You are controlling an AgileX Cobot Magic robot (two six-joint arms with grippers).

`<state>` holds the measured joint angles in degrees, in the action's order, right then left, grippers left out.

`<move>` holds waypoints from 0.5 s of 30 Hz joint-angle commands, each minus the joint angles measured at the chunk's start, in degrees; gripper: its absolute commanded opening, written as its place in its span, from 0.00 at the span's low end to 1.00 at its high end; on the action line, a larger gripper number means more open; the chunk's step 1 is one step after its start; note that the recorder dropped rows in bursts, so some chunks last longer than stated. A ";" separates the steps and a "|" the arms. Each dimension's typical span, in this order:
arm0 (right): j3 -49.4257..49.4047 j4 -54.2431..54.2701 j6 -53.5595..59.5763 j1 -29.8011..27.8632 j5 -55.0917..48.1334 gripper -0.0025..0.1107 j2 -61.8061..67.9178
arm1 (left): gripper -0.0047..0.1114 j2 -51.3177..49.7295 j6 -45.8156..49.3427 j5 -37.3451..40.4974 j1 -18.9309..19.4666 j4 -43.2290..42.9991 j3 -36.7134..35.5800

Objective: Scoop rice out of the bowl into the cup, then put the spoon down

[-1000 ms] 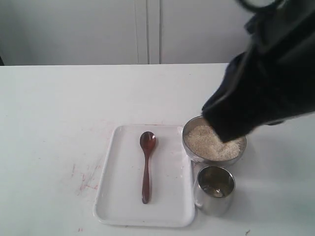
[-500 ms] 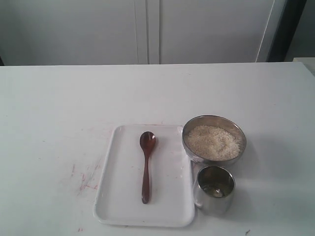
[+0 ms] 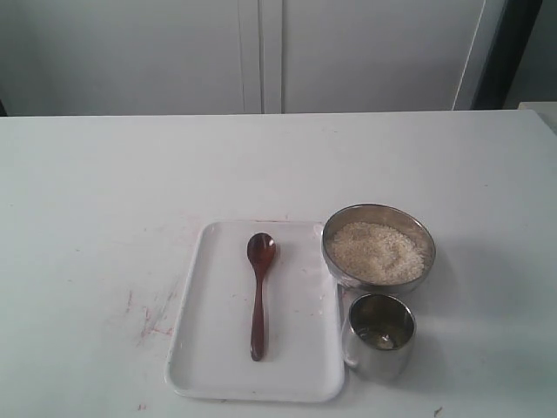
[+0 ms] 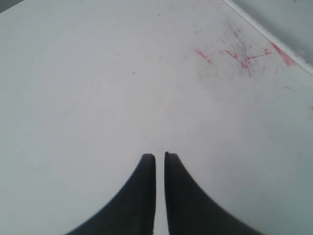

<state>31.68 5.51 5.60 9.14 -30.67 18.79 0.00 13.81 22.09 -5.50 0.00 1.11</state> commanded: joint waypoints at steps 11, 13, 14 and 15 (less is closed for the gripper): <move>-20.76 0.30 0.67 -11.32 14.13 0.02 -8.24 | 0.16 0.00 -0.33 2.80 -0.42 0.32 -0.52; -23.39 0.30 0.87 -11.96 16.73 0.02 -9.56 | 0.16 0.00 -0.33 2.80 -0.42 0.32 -0.52; -24.49 0.30 0.83 -12.18 17.64 0.02 -10.10 | 0.16 0.00 -0.33 2.80 -0.42 0.32 -0.52; -25.81 0.30 0.92 -12.70 18.49 0.02 -10.72 | 0.16 0.00 -0.33 2.80 -0.42 0.32 -0.52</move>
<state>8.92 5.70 5.60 -2.37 -15.80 9.57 0.00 13.81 22.09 -5.50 0.00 1.11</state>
